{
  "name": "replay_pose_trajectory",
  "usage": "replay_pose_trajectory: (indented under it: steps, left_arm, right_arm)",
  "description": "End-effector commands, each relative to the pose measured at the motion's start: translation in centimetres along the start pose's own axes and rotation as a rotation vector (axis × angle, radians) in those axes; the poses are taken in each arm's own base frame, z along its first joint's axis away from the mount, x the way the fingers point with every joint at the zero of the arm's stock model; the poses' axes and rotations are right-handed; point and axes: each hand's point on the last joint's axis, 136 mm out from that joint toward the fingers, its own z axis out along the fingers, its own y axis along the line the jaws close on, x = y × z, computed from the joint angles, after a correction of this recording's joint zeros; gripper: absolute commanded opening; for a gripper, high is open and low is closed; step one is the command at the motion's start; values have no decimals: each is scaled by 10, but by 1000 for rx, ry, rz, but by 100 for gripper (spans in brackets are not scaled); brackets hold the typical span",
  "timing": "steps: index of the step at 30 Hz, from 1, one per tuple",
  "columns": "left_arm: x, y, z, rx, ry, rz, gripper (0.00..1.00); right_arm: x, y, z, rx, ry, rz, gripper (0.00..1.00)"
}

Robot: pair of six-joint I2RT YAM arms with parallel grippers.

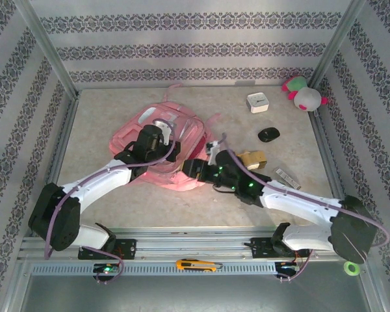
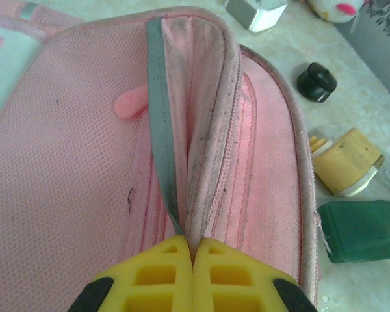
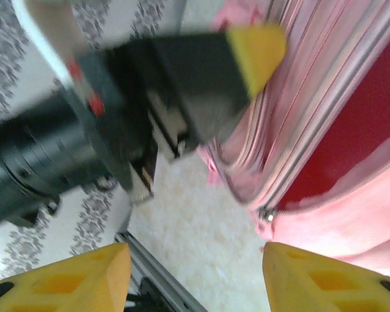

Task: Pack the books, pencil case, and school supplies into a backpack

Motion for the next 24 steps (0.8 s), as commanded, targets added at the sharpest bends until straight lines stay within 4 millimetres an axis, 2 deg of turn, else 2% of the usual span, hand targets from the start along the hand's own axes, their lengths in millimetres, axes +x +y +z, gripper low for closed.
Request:
replay_pose_trajectory:
  steps: [1,5,11,12,16,17,20,22,24]
  left_arm:
    - [-38,-22,-21,120,-159,87,0]
    - [-37,-32,-29,192,-166,123,0]
    - [-41,-45,-33,257,-160,158,0]
    - [-41,-46,-32,259,-154,165,0]
    - [-47,-37,-31,204,-145,178,0]
    - [-50,-30,-29,177,-142,171,0]
    - [-61,-11,-22,134,-125,133,0]
    - [-65,-7,-25,129,-99,109,20]
    - [-58,-8,-34,125,-65,106,40]
  right_arm:
    - [-10,-15,-1,13,38,24,56]
    - [-31,-4,19,-46,56,42,56]
    - [-60,1,48,-89,20,53,54]
    - [-62,-1,51,-83,18,57,49]
    - [-72,-12,56,-53,-53,104,8]
    - [-72,-11,54,-52,-91,114,2]
    - [-70,-8,46,-37,-199,130,0]
    - [-71,-7,44,-32,-242,130,0]
    - [-75,-6,43,-35,-247,131,0]
